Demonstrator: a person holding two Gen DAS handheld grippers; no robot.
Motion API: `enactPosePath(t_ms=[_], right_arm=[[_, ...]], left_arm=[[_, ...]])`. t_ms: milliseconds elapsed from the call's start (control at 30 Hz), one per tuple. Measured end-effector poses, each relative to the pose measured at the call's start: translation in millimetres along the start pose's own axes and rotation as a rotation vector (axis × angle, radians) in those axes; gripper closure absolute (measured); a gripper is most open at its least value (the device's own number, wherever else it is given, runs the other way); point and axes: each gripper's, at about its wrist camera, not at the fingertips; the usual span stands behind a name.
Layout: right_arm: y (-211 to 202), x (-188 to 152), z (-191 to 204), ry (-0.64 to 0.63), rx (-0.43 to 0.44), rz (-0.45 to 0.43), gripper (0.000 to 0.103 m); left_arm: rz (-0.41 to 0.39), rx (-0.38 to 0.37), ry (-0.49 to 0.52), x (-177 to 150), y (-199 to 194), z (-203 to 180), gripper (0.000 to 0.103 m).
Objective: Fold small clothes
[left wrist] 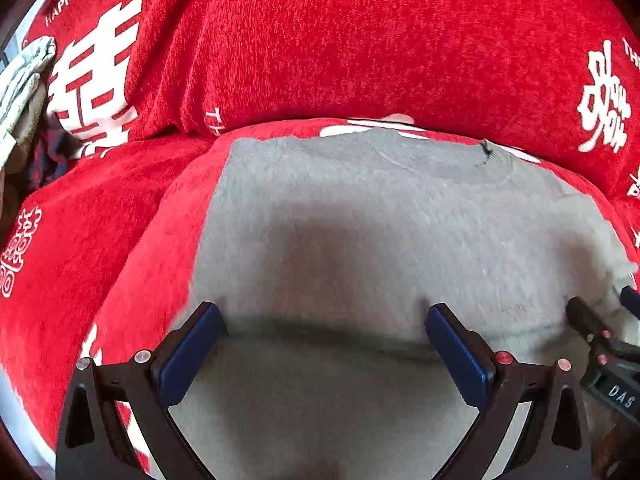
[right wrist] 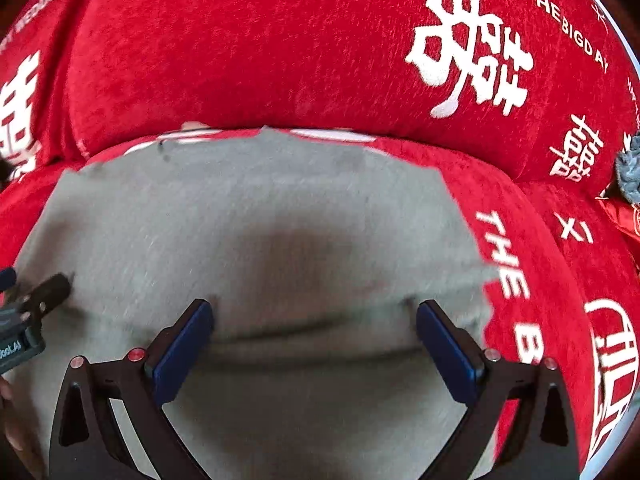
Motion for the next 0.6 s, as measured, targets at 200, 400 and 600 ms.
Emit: enactPosePath(t_ms=[200,400,600], right_arm=[[-5.5,-22.7,-4.2,0.019,0.054,0.038,0.002],[-15.8,-42.4,-0.7,0.000,0.051,0.024,0.002],[-27.2,-61.1,-1.1,-0.012,0.054,-0.007,0.002]], left_arm=[[0.004,-0.007,0.010,-27.7,-3.2,-5.1,0.000],[-0.021,-0.004,0.012,-46.2,-12.6,-5.6,0.000],[-0.050,-0.003,0.011,-62.9,-20.9,-4.4,0.000]])
Point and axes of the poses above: each gripper's, at about its wrist camera, not at the fingertips, and y roughly the way its jaws point, z to its left, x to its top, and after that the axes turned 5 degrees about z, right-handed
